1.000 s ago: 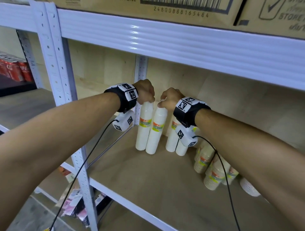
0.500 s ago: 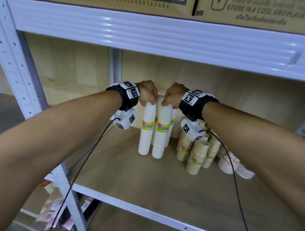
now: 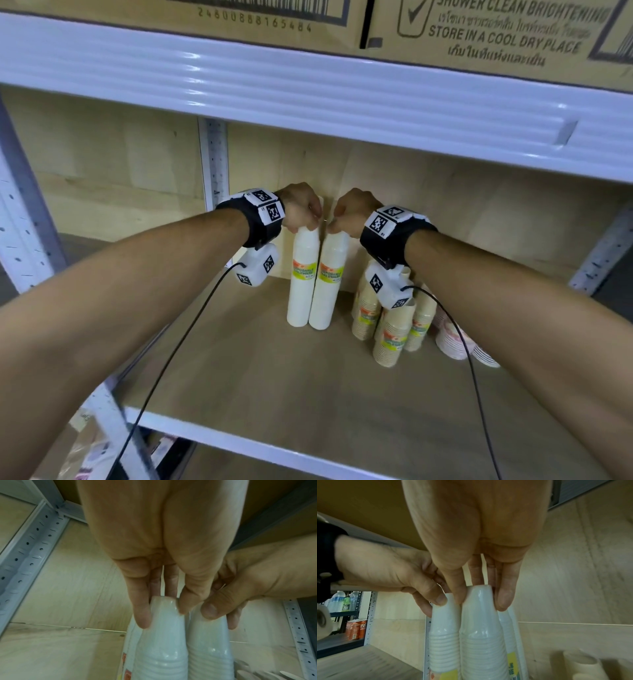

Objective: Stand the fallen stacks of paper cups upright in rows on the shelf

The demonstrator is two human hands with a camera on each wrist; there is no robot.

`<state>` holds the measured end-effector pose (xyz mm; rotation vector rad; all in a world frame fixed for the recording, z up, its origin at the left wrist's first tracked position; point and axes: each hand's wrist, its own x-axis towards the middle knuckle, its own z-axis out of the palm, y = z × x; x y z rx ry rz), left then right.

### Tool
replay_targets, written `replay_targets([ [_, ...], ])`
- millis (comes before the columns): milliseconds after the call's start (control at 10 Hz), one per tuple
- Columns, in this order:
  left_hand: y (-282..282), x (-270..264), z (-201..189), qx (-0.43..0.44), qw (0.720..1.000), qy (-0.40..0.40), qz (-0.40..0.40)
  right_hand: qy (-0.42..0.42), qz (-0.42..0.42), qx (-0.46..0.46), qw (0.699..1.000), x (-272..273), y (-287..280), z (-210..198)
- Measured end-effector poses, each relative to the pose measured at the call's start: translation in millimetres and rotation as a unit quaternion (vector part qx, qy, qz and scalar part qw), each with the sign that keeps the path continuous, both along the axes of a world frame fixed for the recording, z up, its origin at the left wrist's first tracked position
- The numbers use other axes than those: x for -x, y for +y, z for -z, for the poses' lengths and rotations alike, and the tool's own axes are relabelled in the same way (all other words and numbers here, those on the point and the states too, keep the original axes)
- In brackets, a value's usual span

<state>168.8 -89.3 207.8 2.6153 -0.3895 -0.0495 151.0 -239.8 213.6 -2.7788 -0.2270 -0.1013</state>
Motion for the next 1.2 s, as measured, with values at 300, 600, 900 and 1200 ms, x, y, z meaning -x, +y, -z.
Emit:
replay_targets([
  [300, 0.1, -4.9, 1.1, 0.005, 1.000, 0.007, 0.003, -0.006, 0.002, -0.013, 1.000, -5.5, 0.5, 5.9],
  [600, 1.9, -0.5, -19.3, -0.023, 1.000, -0.017, 0.000, -0.022, -0.002, -0.015, 1.000, -3.6, 1.2, -1.9],
  [900, 0.0, 28.8, -49.5, -0.036, 0.994, -0.095, 0.040, -0.099, -0.006, -0.050, 0.994, 22.1, -12.3, -18.2],
  [1200, 14.1, 125.9, 21.4, 0.132, 0.987, -0.040, 0.077, -0.074, -0.082, -0.211, 0.971, 145.5, -42.1, 55.3],
])
